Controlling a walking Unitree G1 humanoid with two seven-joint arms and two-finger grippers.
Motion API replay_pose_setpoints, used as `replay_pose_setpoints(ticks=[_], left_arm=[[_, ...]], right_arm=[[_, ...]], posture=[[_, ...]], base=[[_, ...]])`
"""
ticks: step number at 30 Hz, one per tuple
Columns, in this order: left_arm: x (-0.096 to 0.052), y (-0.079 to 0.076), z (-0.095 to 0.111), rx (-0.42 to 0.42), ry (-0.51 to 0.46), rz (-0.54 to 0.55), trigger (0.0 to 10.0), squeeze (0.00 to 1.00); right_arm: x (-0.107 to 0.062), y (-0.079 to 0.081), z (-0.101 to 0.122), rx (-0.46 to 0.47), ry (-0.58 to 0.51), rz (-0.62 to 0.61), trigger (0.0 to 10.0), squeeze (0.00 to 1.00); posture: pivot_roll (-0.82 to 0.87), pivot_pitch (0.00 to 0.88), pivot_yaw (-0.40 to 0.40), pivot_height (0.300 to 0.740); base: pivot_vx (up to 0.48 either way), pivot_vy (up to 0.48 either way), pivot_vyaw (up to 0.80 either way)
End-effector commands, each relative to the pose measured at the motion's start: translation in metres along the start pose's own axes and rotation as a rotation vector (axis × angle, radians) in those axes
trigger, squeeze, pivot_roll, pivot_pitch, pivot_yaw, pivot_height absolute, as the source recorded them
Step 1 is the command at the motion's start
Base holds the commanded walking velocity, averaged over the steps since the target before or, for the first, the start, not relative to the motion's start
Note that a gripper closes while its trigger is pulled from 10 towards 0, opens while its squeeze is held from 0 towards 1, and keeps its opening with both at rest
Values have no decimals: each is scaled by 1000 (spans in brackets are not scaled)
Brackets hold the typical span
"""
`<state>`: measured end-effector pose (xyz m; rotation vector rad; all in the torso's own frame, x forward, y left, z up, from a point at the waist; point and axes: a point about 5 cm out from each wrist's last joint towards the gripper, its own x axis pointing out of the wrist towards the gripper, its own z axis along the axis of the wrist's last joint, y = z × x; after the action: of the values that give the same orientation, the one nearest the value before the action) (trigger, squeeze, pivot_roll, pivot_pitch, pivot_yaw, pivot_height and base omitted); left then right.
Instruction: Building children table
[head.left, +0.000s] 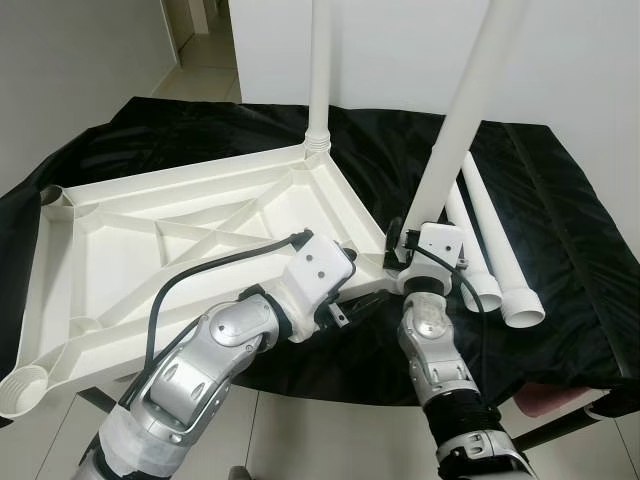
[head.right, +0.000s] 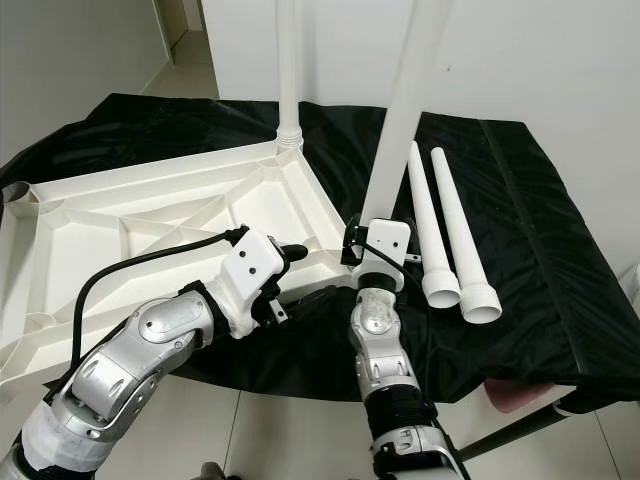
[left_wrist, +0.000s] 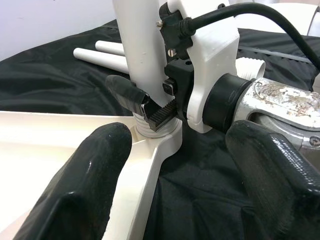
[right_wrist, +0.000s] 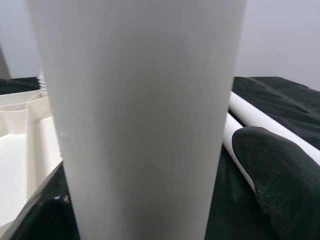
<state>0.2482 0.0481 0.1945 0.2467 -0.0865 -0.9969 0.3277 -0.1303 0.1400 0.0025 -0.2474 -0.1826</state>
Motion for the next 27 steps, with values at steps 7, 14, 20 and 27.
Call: replay_pose_setpoints(ticks=[7, 14, 20, 27], left_arm=[[1, -2, 1, 3, 3, -31, 10000, 0], [1, -3, -1, -6, 14, -40, 10000, 0], [4, -8, -3, -12, 14, -38, 10000, 0], [8, -11, -3, -19, 12, -31, 10000, 0]], right_arm=[[9, -8, 0, 24, 4, 165, 10000, 0], [13, -12, -4, 3, 41, 465, 10000, 0], [20, -18, -4, -46, 61, 639, 10000, 0], [25, -22, -2, -86, 74, 736, 10000, 0]], posture=[[-111, 60, 20, 740], [-114, 74, 32, 740], [-114, 82, 38, 740], [-115, 87, 39, 740]], base=[[0, 0, 0], [0, 0, 0], [0, 0, 0], [0, 0, 0]])
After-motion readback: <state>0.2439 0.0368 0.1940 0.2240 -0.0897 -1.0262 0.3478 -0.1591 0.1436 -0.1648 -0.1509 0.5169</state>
